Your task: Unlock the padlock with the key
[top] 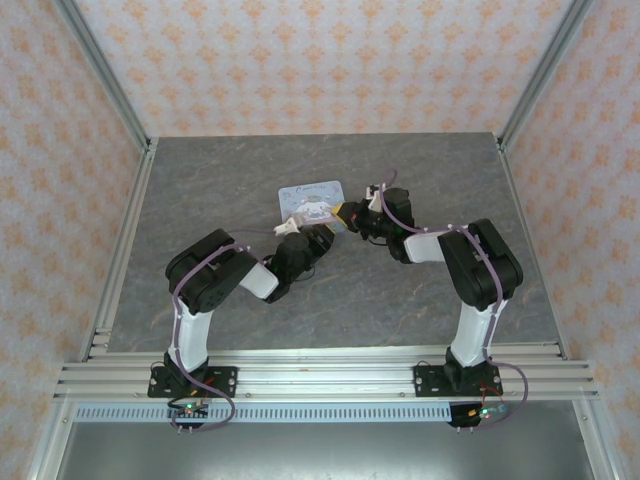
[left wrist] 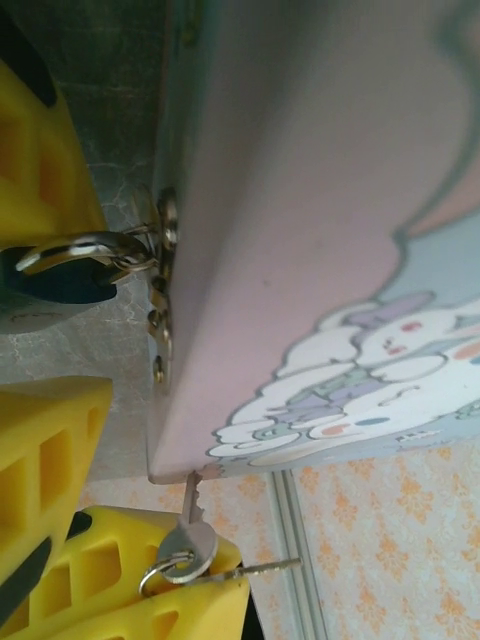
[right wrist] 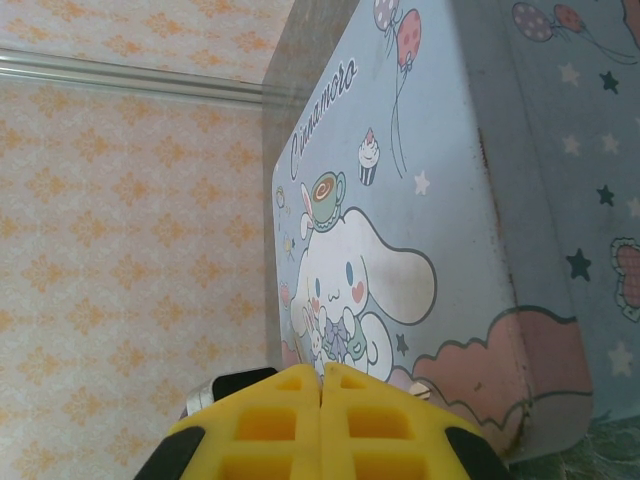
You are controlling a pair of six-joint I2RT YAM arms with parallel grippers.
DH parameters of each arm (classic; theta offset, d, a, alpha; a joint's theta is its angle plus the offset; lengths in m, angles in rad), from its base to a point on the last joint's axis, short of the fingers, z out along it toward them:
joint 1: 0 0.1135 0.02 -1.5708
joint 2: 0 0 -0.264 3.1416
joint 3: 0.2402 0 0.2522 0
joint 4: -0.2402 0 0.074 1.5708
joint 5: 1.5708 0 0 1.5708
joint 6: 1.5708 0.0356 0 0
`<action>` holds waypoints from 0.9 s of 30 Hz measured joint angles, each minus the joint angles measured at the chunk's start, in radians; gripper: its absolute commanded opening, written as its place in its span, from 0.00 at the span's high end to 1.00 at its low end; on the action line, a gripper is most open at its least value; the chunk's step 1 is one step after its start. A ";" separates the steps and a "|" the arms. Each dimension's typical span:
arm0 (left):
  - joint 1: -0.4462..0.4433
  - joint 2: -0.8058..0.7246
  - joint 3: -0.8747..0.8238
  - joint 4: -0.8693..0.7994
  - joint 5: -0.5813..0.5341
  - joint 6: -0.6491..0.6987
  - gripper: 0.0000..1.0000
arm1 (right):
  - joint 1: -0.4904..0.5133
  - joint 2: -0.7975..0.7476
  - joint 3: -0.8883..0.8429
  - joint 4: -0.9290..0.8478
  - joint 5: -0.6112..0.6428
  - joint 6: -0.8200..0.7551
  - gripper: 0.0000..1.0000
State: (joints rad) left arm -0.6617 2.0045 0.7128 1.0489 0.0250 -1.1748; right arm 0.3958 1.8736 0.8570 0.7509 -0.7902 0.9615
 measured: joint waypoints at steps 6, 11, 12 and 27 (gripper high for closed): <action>-0.006 0.010 -0.002 -0.002 -0.018 -0.014 0.68 | 0.000 0.002 0.000 0.006 0.000 0.000 1.00; -0.006 0.010 -0.002 -0.003 -0.028 -0.015 0.71 | 0.000 0.003 0.000 0.007 -0.001 0.000 1.00; -0.006 0.010 -0.002 -0.003 -0.030 -0.015 0.71 | 0.000 0.003 0.000 0.007 -0.001 0.000 1.00; -0.006 0.009 -0.002 -0.019 -0.046 -0.005 0.96 | 0.000 0.003 0.003 0.006 -0.003 0.000 1.00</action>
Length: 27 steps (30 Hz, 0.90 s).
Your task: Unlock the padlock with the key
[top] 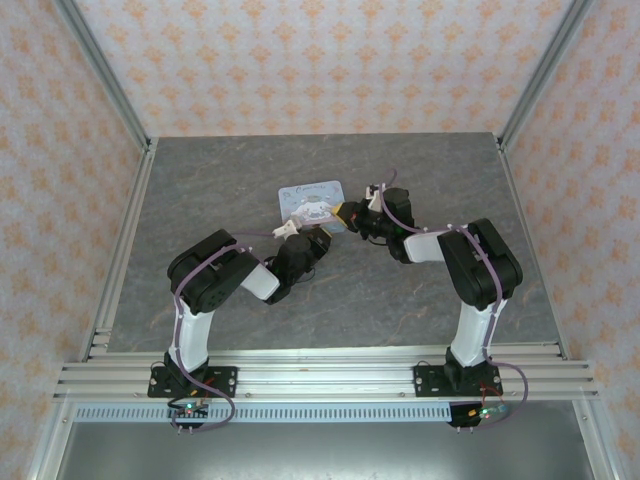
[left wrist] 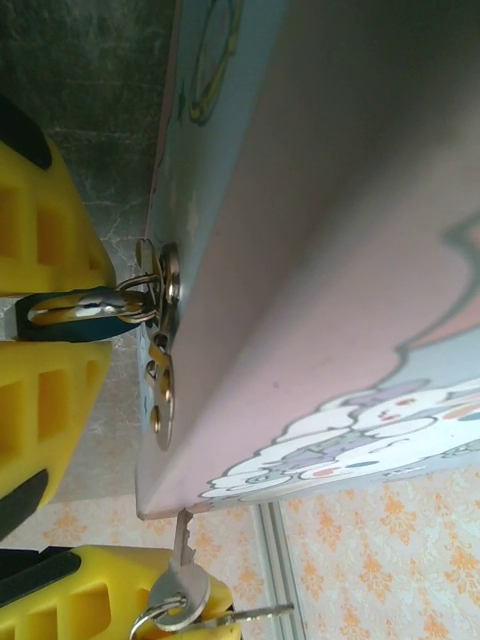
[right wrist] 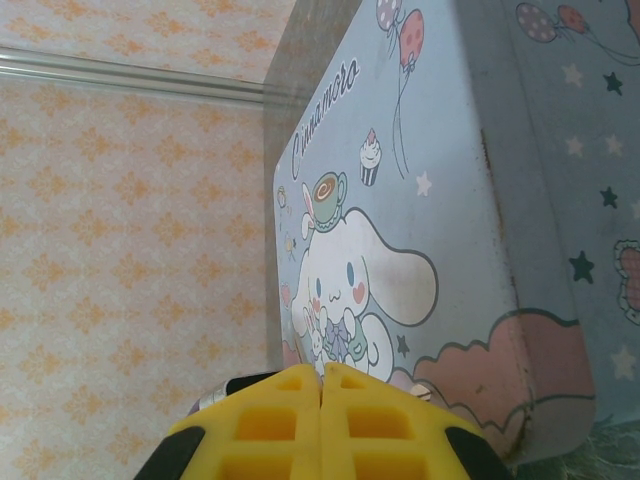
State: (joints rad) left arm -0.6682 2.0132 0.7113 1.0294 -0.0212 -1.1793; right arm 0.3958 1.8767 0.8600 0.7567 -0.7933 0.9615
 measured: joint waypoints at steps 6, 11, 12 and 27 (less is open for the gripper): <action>0.002 -0.034 0.000 -0.066 0.021 -0.006 1.00 | 0.000 -0.014 0.003 -0.032 0.000 -0.007 1.00; 0.022 -0.121 -0.004 -0.188 0.102 -0.008 1.00 | 0.000 -0.091 -0.020 -0.107 -0.012 -0.024 1.00; 0.029 -0.146 -0.006 -0.210 0.122 -0.006 1.00 | 0.000 -0.115 -0.033 -0.120 -0.016 -0.031 1.00; 0.115 -0.273 -0.008 -0.370 0.351 0.060 1.00 | 0.000 -0.307 -0.299 -0.136 -0.064 -0.052 1.00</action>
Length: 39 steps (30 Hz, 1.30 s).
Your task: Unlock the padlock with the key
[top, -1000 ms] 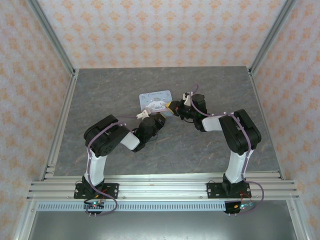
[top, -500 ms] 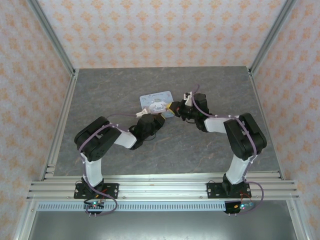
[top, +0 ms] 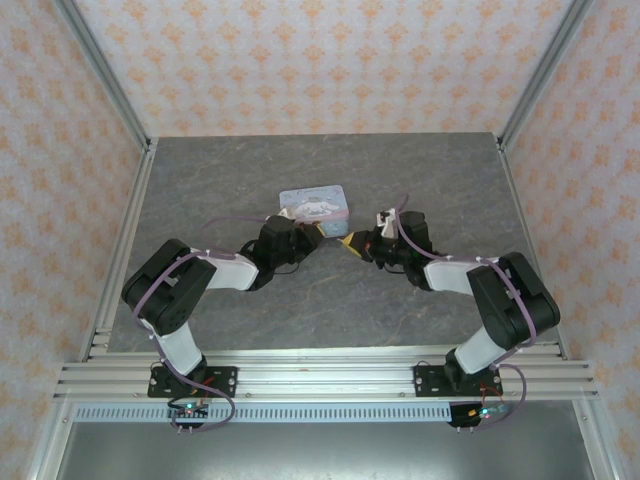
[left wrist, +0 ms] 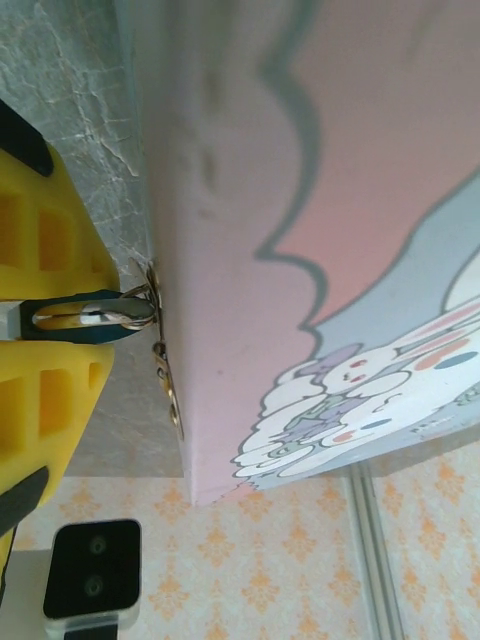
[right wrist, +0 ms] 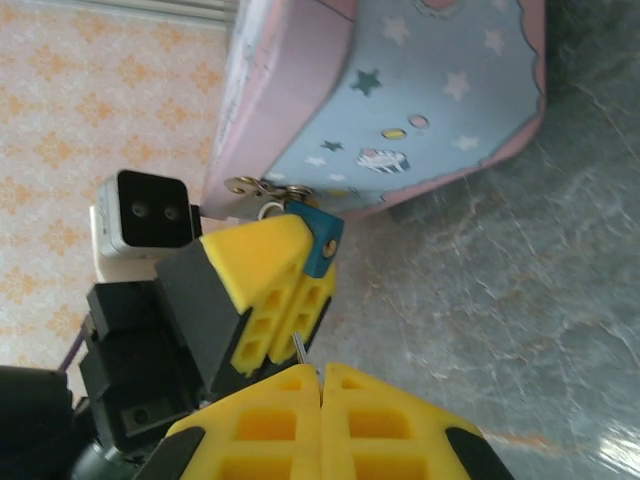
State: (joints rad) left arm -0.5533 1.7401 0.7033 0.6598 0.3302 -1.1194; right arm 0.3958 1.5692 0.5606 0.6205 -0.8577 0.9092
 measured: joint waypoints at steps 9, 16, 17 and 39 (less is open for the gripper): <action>0.012 -0.001 0.001 -0.009 0.068 0.002 1.00 | 0.000 0.020 -0.090 0.171 0.010 0.093 1.00; 0.024 -0.002 0.001 -0.005 0.114 -0.014 1.00 | 0.007 0.074 -0.116 0.318 0.060 0.195 1.00; 0.024 -0.002 0.001 -0.003 0.119 -0.016 1.00 | 0.010 0.079 -0.116 0.332 0.066 0.201 1.00; 0.031 -0.019 0.003 0.011 0.142 -0.070 1.00 | 0.087 0.188 -0.114 0.505 0.211 0.359 1.00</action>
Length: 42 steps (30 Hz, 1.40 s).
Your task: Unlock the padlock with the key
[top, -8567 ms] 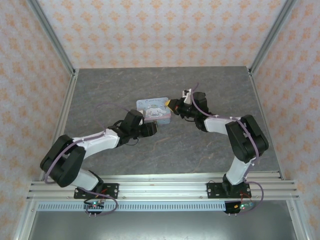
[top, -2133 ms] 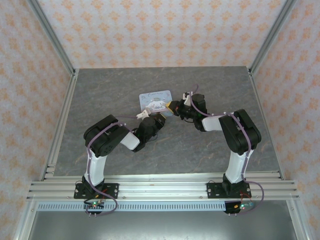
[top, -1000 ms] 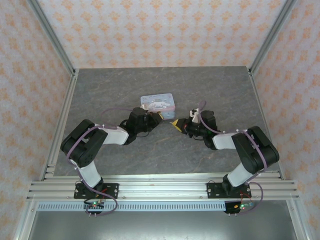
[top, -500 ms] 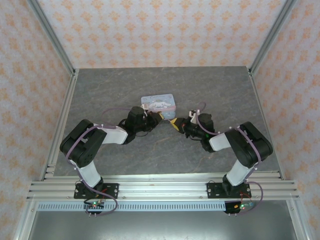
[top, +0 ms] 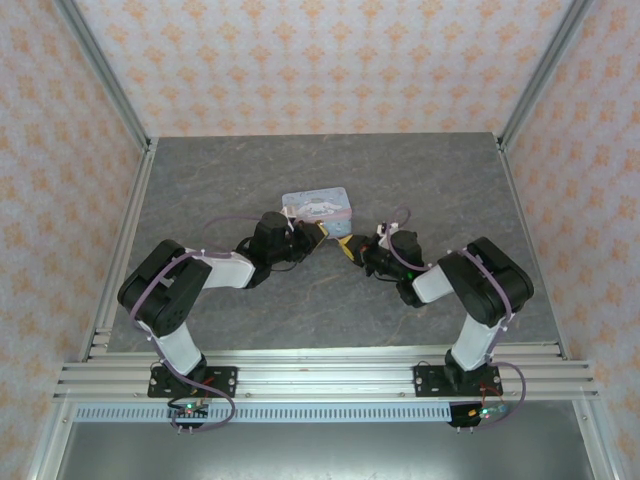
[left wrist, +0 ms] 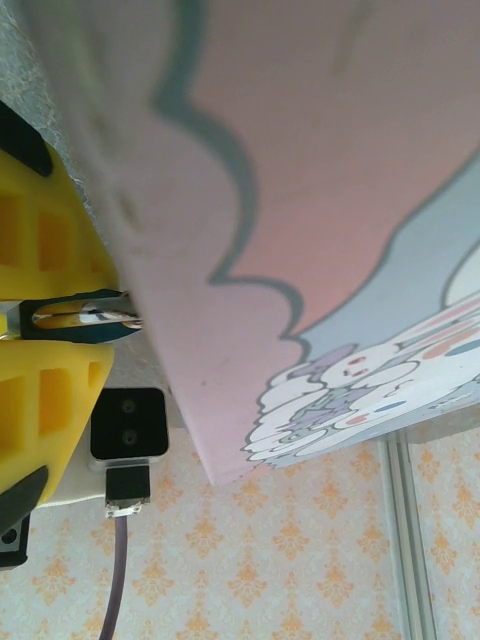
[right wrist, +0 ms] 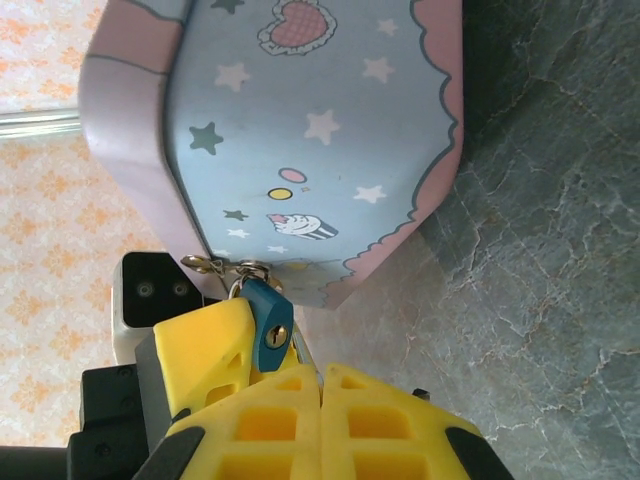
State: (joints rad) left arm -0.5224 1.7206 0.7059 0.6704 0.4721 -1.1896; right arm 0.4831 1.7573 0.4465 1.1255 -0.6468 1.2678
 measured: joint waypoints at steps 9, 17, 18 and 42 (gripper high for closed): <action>0.000 -0.012 0.000 0.000 0.000 -0.010 1.00 | 0.016 0.007 0.001 0.024 0.020 0.026 1.00; 0.000 -0.013 0.000 0.000 0.000 -0.011 1.00 | 0.023 0.021 0.010 0.026 0.023 0.031 1.00; 0.000 -0.013 0.000 0.000 0.000 -0.011 1.00 | 0.023 0.021 0.011 0.027 0.023 0.031 1.00; 0.000 -0.013 0.000 0.003 0.000 -0.011 1.00 | 0.040 0.046 0.047 0.027 0.024 0.034 1.00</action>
State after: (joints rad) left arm -0.5224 1.7081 0.7059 0.6735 0.4717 -1.2011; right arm 0.5232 1.8030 0.4931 1.1526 -0.6228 1.3014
